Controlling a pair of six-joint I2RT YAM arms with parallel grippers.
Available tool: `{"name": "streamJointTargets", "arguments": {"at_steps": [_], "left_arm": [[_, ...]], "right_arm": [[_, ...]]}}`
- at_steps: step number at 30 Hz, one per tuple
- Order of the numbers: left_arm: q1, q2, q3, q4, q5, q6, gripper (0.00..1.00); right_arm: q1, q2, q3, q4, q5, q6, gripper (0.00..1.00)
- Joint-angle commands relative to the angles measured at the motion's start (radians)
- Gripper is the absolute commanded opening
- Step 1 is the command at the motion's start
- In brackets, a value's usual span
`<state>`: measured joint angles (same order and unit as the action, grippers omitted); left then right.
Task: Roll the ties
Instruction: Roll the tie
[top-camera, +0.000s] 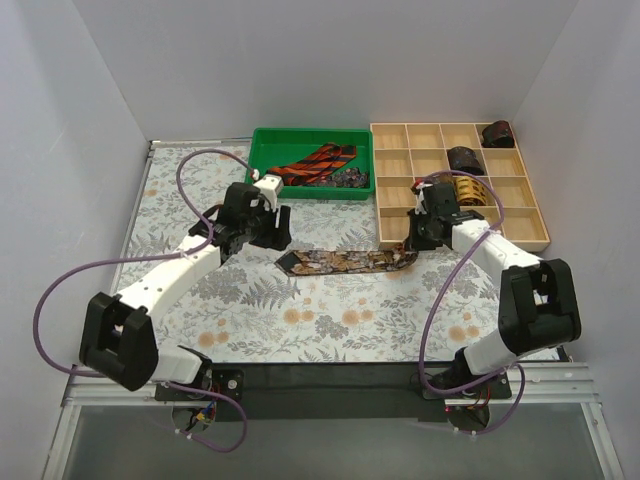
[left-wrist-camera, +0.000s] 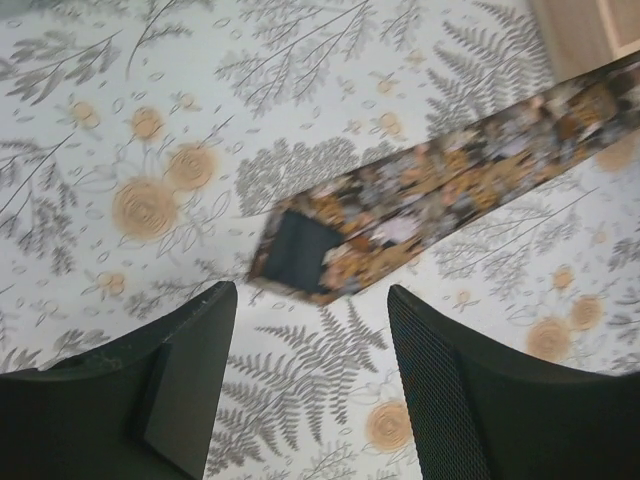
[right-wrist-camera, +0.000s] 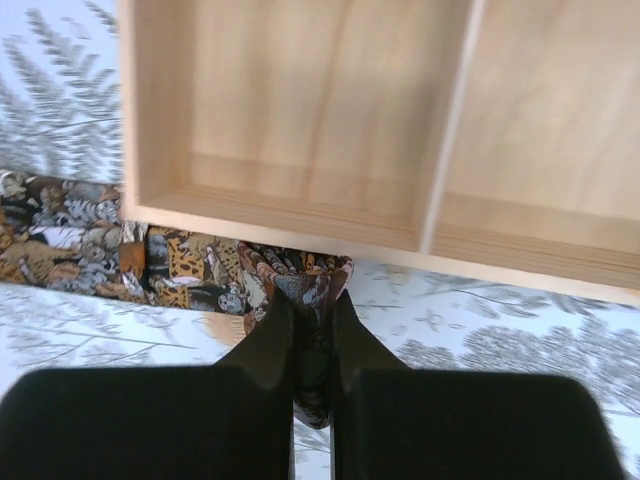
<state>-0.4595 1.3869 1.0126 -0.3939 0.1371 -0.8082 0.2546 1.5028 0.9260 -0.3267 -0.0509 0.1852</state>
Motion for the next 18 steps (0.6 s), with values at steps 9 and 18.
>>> {"name": "streamJointTargets", "arguments": {"at_steps": [9, 18], "left_arm": [[0.039, -0.183, -0.2, -0.023, -0.218, 0.098, 0.57], [0.048, -0.219, -0.212, -0.028, -0.283, 0.098, 0.56]], "right_arm": [[0.121, 0.096, 0.166, -0.273, 0.621, -0.116, 0.01], [0.345, 0.243, 0.257, -0.353, 0.898, -0.063, 0.01]]}}
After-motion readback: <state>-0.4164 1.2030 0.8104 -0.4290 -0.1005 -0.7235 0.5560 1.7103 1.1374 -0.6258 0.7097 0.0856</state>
